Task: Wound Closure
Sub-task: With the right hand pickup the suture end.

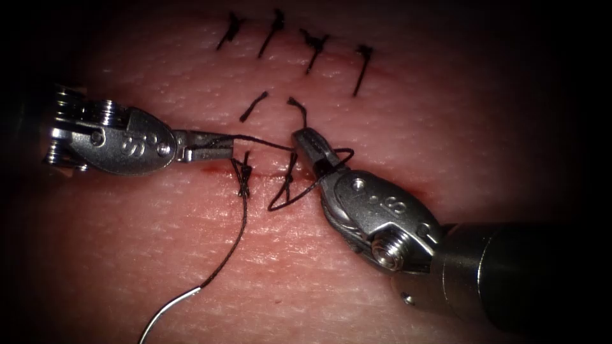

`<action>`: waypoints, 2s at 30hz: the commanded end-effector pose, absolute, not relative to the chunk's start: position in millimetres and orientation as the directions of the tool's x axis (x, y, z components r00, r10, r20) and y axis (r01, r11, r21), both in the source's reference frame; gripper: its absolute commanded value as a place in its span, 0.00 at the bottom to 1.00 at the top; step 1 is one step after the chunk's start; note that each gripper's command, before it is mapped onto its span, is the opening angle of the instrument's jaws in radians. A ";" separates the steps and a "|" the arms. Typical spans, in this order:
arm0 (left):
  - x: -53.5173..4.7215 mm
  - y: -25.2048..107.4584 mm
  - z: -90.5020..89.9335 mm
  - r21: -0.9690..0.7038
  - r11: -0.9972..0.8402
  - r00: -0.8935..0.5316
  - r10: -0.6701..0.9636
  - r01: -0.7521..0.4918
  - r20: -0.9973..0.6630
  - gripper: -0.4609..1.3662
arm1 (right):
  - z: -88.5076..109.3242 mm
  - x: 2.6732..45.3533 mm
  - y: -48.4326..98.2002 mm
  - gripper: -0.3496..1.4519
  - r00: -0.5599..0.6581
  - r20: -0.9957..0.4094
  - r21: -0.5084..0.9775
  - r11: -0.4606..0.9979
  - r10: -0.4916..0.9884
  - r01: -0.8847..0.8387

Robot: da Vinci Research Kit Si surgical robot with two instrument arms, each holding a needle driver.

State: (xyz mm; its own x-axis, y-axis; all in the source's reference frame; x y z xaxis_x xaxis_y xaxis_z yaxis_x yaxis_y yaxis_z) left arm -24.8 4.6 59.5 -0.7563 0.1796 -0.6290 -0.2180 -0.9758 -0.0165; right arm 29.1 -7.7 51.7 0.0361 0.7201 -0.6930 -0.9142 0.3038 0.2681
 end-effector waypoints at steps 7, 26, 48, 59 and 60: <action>-24.9 4.6 59.4 -0.027 -0.977 -0.755 0.180 -0.210 -0.631 0.06 | 51.6 29.1 -7.6 0.00 0.036 -0.693 0.265 0.300 0.720 -0.917; -25.7 3.7 58.0 -0.023 -0.980 -0.754 0.166 -0.196 -0.635 0.06 | 51.8 29.7 -7.2 0.03 -0.024 -0.613 0.280 0.189 0.790 -0.941; -26.6 -0.4 55.4 -0.015 -0.991 -0.764 0.114 -0.135 -0.635 0.06 | 52.4 29.9 -7.1 0.66 -0.068 -0.527 0.295 0.108 0.847 -0.950; -27.0 -0.6 54.8 -0.023 -0.993 -0.759 0.106 -0.119 -0.643 0.06 | 55.3 29.8 -6.5 0.79 -0.041 -0.494 0.264 0.105 0.869 -0.959; -27.0 -0.6 54.8 -0.023 -0.993 -0.758 0.106 -0.119 -0.643 0.06 | 55.4 29.8 -6.4 0.79 -0.036 -0.496 0.260 0.109 0.868 -0.959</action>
